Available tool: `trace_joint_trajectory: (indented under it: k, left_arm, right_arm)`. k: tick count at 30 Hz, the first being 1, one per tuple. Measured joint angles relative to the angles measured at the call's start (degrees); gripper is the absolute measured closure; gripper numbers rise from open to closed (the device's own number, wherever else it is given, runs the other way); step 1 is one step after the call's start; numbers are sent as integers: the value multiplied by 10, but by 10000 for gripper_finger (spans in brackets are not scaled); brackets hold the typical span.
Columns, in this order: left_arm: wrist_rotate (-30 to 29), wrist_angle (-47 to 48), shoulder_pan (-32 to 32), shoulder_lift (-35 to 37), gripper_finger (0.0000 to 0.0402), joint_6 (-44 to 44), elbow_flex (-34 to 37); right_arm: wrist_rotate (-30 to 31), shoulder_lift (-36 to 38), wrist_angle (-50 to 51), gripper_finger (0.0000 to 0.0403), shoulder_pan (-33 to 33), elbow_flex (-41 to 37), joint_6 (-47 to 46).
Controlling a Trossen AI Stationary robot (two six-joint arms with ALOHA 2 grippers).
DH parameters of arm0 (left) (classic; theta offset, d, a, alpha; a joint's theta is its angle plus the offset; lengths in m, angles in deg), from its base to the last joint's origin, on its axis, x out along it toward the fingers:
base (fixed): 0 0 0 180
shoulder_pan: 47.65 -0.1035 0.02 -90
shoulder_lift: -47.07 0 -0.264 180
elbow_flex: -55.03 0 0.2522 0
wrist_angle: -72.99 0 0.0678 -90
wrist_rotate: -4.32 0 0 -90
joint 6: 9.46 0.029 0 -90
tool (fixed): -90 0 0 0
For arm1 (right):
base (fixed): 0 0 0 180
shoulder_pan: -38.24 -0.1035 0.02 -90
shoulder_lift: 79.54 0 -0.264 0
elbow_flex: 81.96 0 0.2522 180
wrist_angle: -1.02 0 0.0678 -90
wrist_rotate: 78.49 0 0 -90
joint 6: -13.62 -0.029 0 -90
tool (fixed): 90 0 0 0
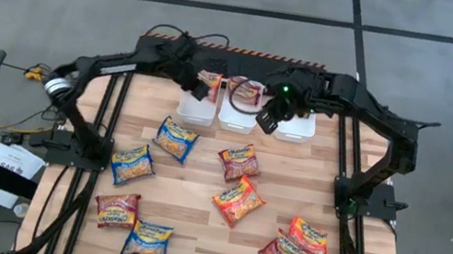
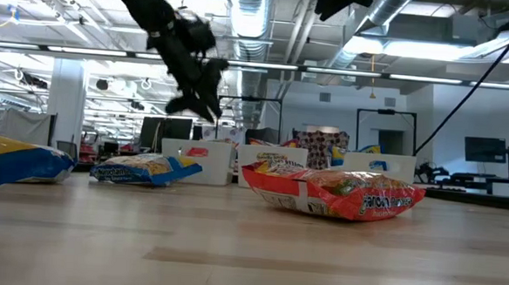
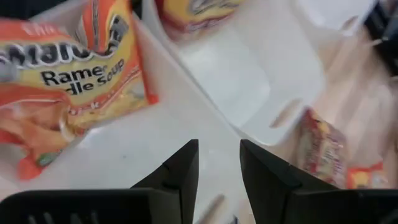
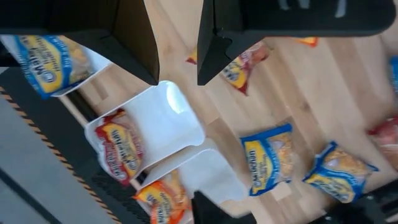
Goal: Sort Maruchan noodles
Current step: Put the red noodle pack into the middle white bin
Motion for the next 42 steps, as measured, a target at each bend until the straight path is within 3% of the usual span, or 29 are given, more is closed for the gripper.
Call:
trace_joint_trajectory:
  k: [10,18,32,37,42]
  left_arm:
    - [-38,86,84,182,300,1,0]
    - [-42,193,165,266,300,-2,0]
    - [-114,263,346,294,300,-62,0]
    - [-163,275,417,293,300,-140,16]
    - [-167,274,469,291,300,-229,35]
  right_arm:
    - [0,0,4,270,-84,-26,-94]
    - [0,-1,0,270,-168,-99,-224]
    - [1,0,-95,270,-321,-205,-436]
    - [4,0,-99,270,-364,-230,-475]
    - [13,0,-84,270,-403,-260,-481]
